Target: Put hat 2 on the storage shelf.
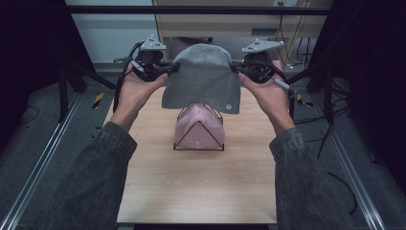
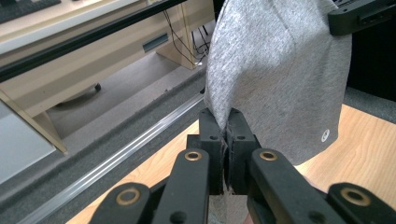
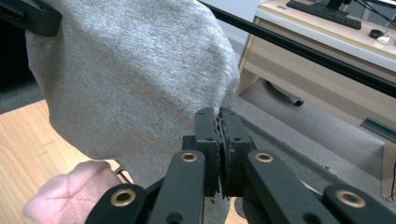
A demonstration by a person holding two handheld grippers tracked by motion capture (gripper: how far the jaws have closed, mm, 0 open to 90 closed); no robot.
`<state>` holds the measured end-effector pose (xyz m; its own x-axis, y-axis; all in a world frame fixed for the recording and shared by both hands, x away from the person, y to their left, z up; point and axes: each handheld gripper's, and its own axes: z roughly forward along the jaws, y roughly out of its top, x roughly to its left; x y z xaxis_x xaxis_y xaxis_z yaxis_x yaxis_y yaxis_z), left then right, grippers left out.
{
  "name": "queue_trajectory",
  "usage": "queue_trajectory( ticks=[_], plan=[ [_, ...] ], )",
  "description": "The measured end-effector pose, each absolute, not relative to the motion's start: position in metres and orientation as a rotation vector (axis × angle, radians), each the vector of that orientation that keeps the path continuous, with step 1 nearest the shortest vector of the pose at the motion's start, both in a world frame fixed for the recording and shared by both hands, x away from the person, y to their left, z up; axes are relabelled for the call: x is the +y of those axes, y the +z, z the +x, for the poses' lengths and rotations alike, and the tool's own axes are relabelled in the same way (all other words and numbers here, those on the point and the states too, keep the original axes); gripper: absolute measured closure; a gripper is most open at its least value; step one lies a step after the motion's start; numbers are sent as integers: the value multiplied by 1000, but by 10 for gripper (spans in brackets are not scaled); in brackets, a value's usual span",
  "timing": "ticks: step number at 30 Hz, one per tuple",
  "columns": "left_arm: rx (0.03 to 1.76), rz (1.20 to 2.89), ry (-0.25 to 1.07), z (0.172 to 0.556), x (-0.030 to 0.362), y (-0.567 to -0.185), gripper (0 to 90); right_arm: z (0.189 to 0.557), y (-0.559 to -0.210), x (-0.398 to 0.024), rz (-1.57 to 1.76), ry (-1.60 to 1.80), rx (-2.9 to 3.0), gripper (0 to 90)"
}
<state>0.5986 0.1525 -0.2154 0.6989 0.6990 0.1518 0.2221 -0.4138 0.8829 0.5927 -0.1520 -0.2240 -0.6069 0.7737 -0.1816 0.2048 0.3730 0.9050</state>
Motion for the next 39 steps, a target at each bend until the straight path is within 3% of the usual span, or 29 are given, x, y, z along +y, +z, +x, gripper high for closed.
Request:
queue_trajectory(
  ticks=[20, 39],
  plan=[
    [768, 2012, 627, 622, 159, -267, 874, 608, -272, -140, 838, 1169, 2094, 882],
    [804, 2055, 586, 620, 156, -316, 874, 608, -326, -133, 864, 1083, 2163, 883]
  ],
)
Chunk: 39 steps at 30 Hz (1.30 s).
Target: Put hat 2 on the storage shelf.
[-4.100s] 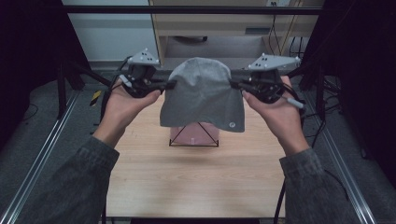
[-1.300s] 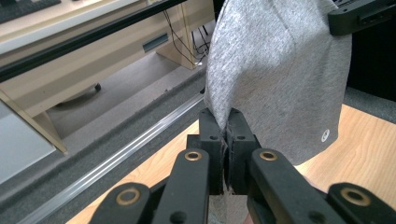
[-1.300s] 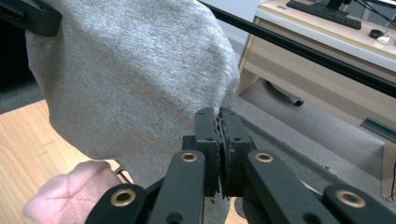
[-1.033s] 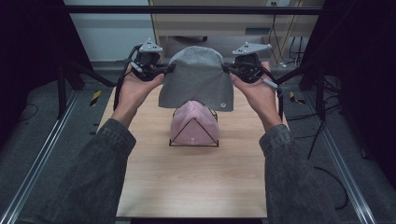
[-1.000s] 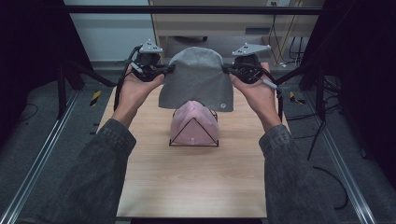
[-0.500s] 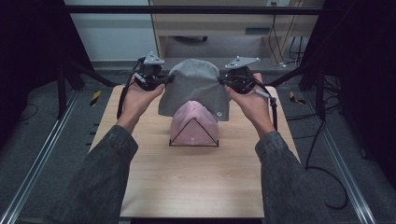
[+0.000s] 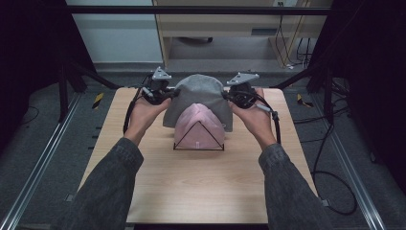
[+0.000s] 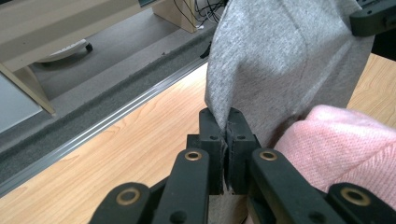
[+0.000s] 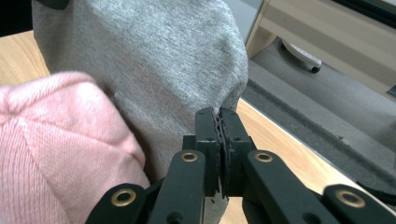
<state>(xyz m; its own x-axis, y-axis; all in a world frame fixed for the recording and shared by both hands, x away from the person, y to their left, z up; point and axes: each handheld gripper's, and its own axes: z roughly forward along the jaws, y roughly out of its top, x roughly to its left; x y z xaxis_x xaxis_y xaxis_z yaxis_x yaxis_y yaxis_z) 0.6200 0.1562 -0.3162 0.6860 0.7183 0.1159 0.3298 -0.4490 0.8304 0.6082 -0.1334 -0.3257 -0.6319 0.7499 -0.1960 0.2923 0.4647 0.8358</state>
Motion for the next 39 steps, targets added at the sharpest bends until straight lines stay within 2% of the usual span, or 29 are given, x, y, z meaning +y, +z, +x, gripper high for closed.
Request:
queue_trajectory(
  ticks=[18, 30, 33, 37, 39],
  plan=[
    [839, 2071, 542, 616, 160, -354, 872, 605, -362, -130, 912, 1065, 2211, 881],
    [856, 2077, 513, 615, 157, -365, 865, 605, -373, -131, 950, 1065, 2226, 870],
    [866, 2057, 528, 615, 158, -367, 803, 605, -374, -132, 950, 1066, 2225, 803],
    [885, 2005, 565, 612, 161, -366, 626, 601, -372, -133, 967, 1082, 2201, 638],
    [885, 1986, 570, 609, 162, -363, 581, 597, -370, -135, 968, 1086, 2183, 556]
  ],
)
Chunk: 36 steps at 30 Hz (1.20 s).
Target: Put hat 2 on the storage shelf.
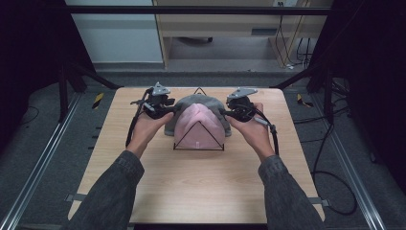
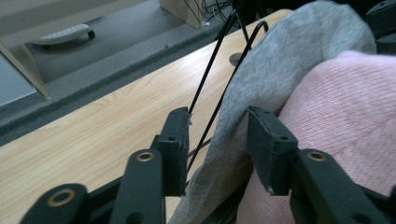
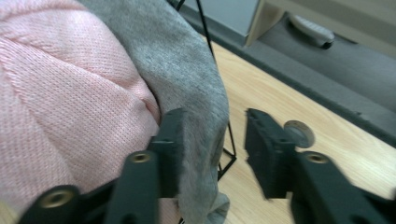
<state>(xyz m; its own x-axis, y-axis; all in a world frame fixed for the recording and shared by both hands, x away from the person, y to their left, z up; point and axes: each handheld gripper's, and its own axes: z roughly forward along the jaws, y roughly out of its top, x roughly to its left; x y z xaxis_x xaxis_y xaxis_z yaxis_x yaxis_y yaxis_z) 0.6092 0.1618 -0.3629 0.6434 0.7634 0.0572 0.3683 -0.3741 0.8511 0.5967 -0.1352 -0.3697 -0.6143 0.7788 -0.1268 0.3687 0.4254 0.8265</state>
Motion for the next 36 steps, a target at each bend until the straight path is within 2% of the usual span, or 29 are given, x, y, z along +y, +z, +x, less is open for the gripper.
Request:
queue_trajectory(
  ticks=[4, 7, 11, 15, 22, 32, 36],
  plan=[
    [876, 1975, 599, 600, 167, -353, 515, 585, -363, -142, 976, 1098, 2125, 440],
    [869, 1960, 629, 588, 173, -346, 434, 573, -358, -149, 985, 1107, 2090, 358],
    [850, 1992, 620, 569, 185, -350, 273, 551, -362, -161, 1024, 1121, 2075, 261],
    [863, 2047, 574, 551, 194, -365, 129, 530, -382, -174, 1063, 1105, 2098, 188],
    [882, 2106, 532, 524, 208, -403, 54, 508, -416, -189, 1137, 1090, 2124, 131],
    [943, 2249, 448, 512, 222, -453, 54, 496, -461, -199, 1223, 1025, 2200, 110],
    [981, 2235, 381, 512, 228, -469, 55, 496, -476, -200, 1265, 992, 2234, 116]
  ],
)
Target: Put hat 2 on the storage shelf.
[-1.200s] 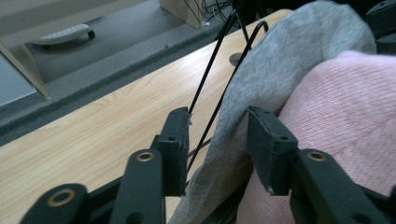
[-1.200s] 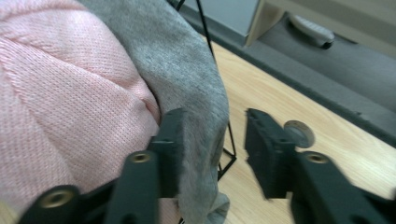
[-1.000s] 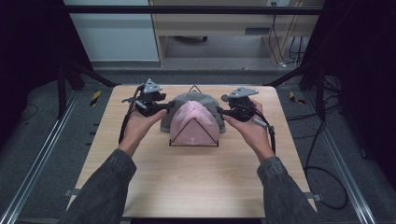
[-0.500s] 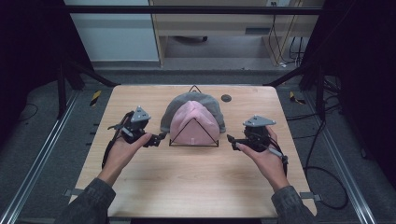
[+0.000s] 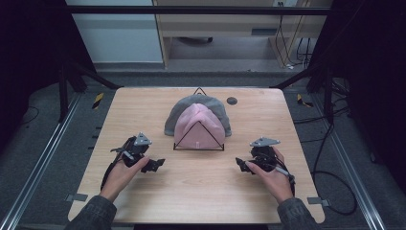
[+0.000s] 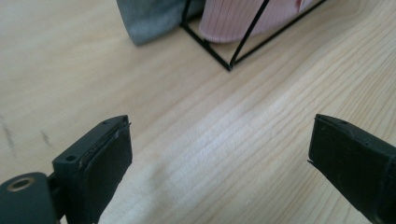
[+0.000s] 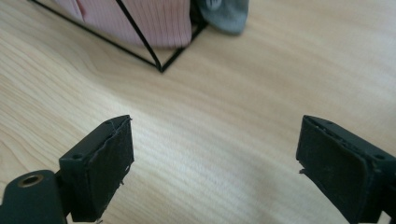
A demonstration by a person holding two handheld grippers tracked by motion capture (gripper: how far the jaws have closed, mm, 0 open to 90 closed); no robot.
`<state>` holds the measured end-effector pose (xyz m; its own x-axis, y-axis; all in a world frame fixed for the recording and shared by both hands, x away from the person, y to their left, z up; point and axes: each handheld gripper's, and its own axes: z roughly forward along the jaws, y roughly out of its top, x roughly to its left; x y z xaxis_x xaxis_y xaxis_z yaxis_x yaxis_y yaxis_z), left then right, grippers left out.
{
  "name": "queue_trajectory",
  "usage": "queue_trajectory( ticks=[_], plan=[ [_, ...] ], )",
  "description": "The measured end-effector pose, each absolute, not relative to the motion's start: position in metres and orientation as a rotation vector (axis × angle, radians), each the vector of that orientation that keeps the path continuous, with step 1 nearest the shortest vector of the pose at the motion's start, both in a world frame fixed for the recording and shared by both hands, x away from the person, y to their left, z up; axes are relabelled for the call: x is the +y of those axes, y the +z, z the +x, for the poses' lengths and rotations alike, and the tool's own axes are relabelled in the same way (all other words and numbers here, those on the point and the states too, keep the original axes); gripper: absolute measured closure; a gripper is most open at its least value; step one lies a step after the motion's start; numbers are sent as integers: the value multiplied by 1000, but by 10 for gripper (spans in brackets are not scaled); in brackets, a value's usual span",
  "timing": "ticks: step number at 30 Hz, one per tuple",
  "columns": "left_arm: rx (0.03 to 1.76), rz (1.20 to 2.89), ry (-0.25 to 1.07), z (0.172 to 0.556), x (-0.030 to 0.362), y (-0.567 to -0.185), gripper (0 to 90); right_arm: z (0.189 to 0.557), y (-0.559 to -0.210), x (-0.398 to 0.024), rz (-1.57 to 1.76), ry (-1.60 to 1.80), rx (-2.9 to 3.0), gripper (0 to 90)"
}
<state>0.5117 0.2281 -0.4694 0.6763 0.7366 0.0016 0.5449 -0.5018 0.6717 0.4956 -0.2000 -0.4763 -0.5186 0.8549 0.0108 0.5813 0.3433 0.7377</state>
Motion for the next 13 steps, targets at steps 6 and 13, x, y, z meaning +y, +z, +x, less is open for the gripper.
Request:
queue_trajectory(
  ticks=[6, 13],
  plan=[
    [1001, 2336, 321, 512, 227, -489, 53, 495, -496, -199, 1316, 937, 2277, 115],
    [997, 2362, 338, 512, 225, -495, 23, 496, -504, -197, 1314, 875, 2282, 88]
  ],
)
